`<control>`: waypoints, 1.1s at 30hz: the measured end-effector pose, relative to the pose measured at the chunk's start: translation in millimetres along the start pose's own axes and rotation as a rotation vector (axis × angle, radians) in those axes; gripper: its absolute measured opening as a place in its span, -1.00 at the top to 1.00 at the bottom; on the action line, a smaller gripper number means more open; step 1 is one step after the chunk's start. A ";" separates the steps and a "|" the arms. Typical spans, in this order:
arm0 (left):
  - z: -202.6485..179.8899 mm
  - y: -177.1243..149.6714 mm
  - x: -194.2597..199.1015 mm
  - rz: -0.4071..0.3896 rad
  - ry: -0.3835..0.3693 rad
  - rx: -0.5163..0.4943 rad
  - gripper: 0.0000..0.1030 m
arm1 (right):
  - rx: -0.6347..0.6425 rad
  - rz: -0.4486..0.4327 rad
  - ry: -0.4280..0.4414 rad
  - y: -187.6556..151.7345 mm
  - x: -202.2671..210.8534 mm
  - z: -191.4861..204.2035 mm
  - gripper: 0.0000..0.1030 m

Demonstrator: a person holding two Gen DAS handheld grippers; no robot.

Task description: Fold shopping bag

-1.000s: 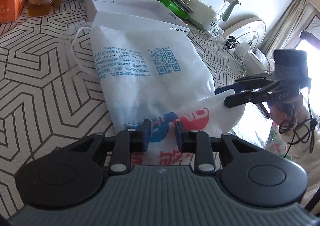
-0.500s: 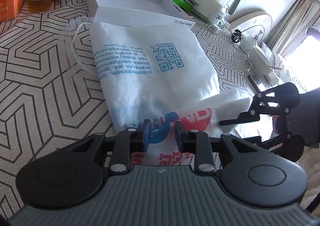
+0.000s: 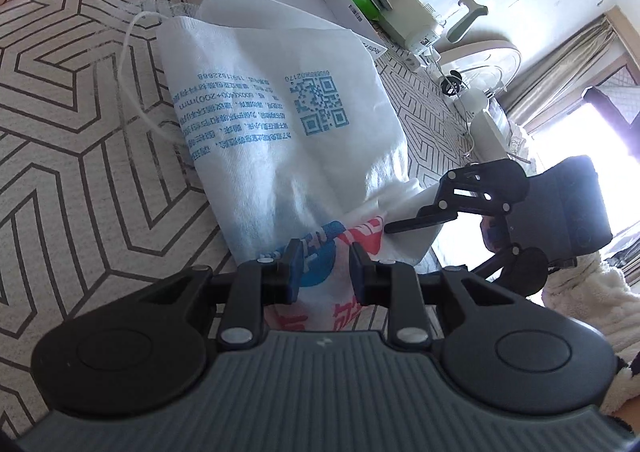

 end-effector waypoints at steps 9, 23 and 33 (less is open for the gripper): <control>-92.0 -12.9 10.7 -0.013 0.043 -0.440 0.11 | -0.204 0.031 -0.021 8.5 0.7 -13.9 0.45; -77.7 -0.5 -27.1 0.149 0.209 -0.751 -0.10 | -0.674 0.141 0.328 6.5 -7.1 -82.8 0.64; -15.9 28.2 -23.2 0.178 -0.041 -0.339 0.56 | -0.732 0.022 0.456 -6.8 0.7 -96.9 0.51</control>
Point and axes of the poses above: each gripper's, at about its wrist camera, not at the fingertips, and x roughly against the way its jaws point, z to its left, y to its top, the point moved 7 cm from there along -x, roughly the way its jaws point, and after that the axes turned 3 degrees about z, right-handed, at the moved point
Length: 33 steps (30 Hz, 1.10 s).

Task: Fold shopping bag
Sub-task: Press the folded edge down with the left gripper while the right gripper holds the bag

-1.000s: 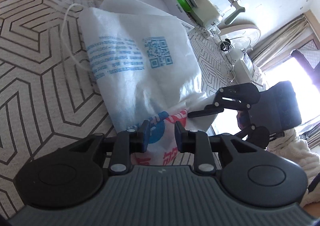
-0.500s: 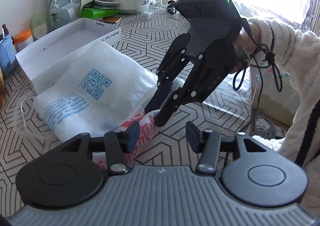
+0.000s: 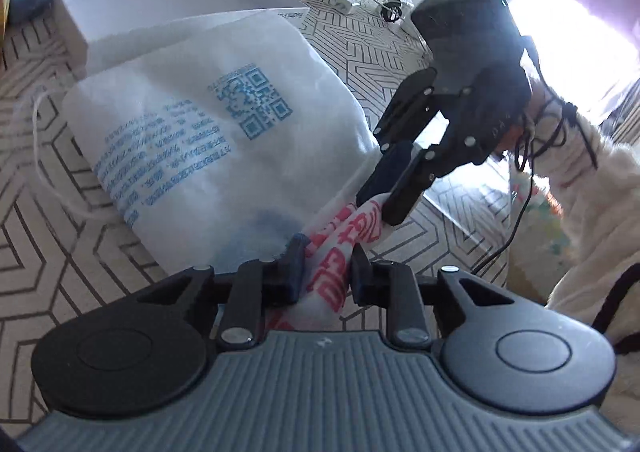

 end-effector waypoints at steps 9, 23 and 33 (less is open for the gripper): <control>16.1 -3.1 2.3 0.003 -0.108 0.108 0.56 | 0.518 -0.144 -0.338 -55.9 17.8 60.3 -0.04; -10.6 -46.1 5.0 0.019 -0.142 0.149 0.56 | -0.162 -0.097 -0.079 -75.2 16.7 43.4 0.60; -21.3 -36.0 17.8 -0.041 0.083 0.190 0.33 | -0.455 -0.044 0.133 -68.0 9.9 1.3 0.76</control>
Point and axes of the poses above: each gripper's, at about its wrist camera, not at the fingertips, and x roughly against the way its jaws point, z to its left, y to its top, the point moved 7 cm from there along -x, roughly the way its jaws point, and after that the axes turned 3 degrees about z, right-handed, at the moved point
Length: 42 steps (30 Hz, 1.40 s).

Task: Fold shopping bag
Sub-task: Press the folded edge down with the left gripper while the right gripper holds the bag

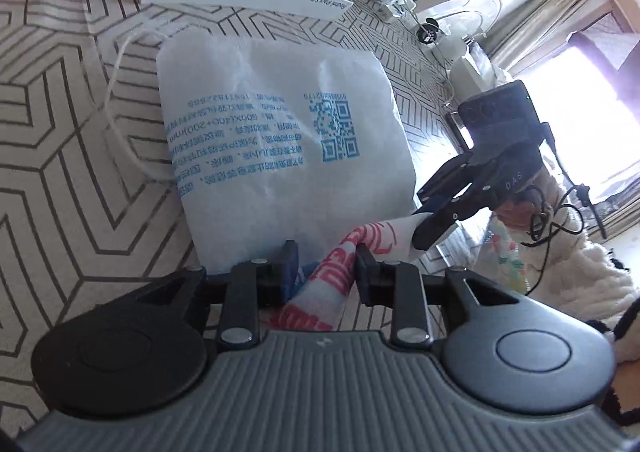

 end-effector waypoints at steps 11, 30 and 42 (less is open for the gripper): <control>-43.1 11.2 31.5 -0.160 0.161 -0.181 0.20 | -0.095 -0.021 0.008 0.9 -4.3 -9.0 0.76; -68.4 -7.6 -12.7 -0.105 0.288 -0.316 0.19 | -0.153 -0.007 0.037 5.8 -10.2 -15.0 0.77; -35.4 3.2 -25.8 -0.081 0.216 -0.209 0.48 | -0.167 -0.014 0.052 6.8 -9.7 -17.4 0.78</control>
Point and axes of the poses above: each gripper's, at about its wrist camera, not at the fingertips, and x roughly against the way its jaws point, z to its left, y to its top, the point moved 7 cm from there along -x, roughly the way its jaws point, and after that the axes turned 3 degrees about z, right-handed, at the moved point
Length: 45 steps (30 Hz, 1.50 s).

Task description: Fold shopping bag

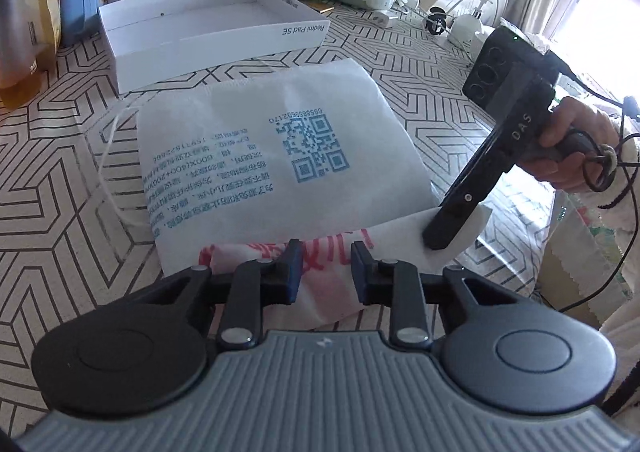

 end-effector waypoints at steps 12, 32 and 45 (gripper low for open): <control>8.5 0.7 0.5 -0.001 -0.061 0.078 0.48 | 0.988 -0.610 -0.596 -89.9 28.5 105.5 0.41; 35.9 3.6 -4.9 0.001 -0.214 0.249 0.51 | 1.318 -0.288 -0.806 -85.7 -61.2 73.8 0.32; 49.5 -1.8 5.5 -0.015 -0.205 0.266 0.57 | 1.301 -0.299 -0.789 -84.2 -59.5 69.6 0.27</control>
Point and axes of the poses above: each gripper's, at about its wrist camera, not at the fingertips, and x roughly against the way its jaws point, z to its left, y to its top, the point moved 7 cm from there along -x, roughly the way its jaws point, and after that the axes turned 3 degrees about z, right-handed, at the moved point
